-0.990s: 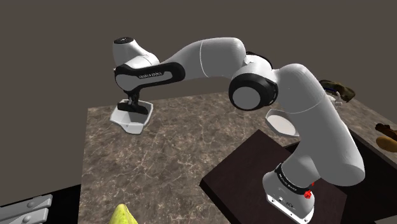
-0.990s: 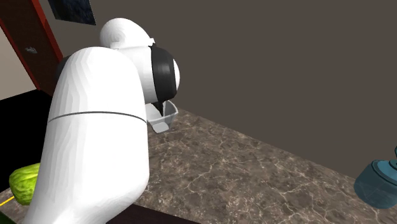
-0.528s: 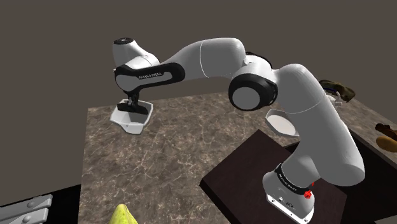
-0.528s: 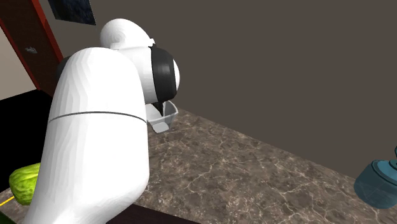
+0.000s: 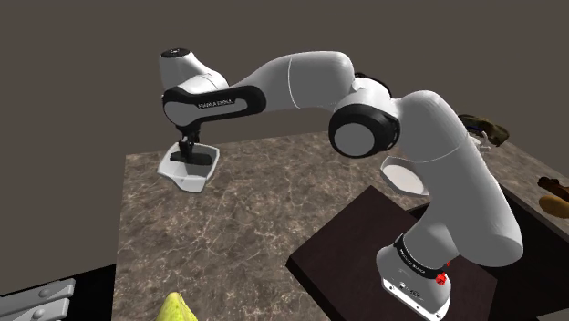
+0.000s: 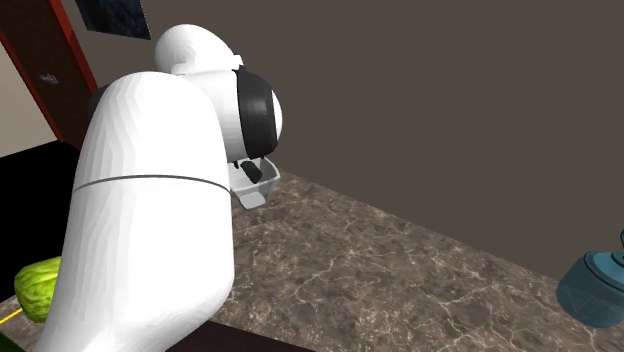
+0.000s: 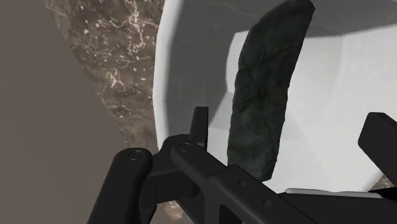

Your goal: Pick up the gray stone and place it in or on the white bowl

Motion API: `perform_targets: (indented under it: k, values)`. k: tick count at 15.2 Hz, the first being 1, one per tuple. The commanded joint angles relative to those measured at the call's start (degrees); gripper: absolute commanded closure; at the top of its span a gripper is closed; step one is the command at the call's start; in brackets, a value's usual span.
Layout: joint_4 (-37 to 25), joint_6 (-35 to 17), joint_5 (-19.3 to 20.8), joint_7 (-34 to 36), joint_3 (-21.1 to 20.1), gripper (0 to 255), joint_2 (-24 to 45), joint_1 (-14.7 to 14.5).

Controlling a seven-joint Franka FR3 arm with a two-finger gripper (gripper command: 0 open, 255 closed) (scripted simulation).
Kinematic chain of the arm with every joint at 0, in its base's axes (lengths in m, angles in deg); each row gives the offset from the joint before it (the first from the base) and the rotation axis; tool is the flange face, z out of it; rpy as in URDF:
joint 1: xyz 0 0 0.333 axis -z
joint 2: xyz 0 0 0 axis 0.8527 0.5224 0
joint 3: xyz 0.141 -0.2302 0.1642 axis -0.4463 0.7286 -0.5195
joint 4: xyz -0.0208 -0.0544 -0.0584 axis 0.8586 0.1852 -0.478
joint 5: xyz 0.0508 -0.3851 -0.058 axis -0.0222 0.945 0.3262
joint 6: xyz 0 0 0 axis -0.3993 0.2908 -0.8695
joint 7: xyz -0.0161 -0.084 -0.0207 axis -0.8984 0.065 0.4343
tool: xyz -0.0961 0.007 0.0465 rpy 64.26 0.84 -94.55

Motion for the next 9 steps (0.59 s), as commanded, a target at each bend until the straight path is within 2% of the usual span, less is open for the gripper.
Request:
perform_targets:
  k: [1,9]
  values:
    - [-0.06,2.04,0.0,0.01,0.0,0,-1.97,-0.12]
    - [-0.52,3.11,0.0,0.0,-0.01,0,-2.58,-0.16]
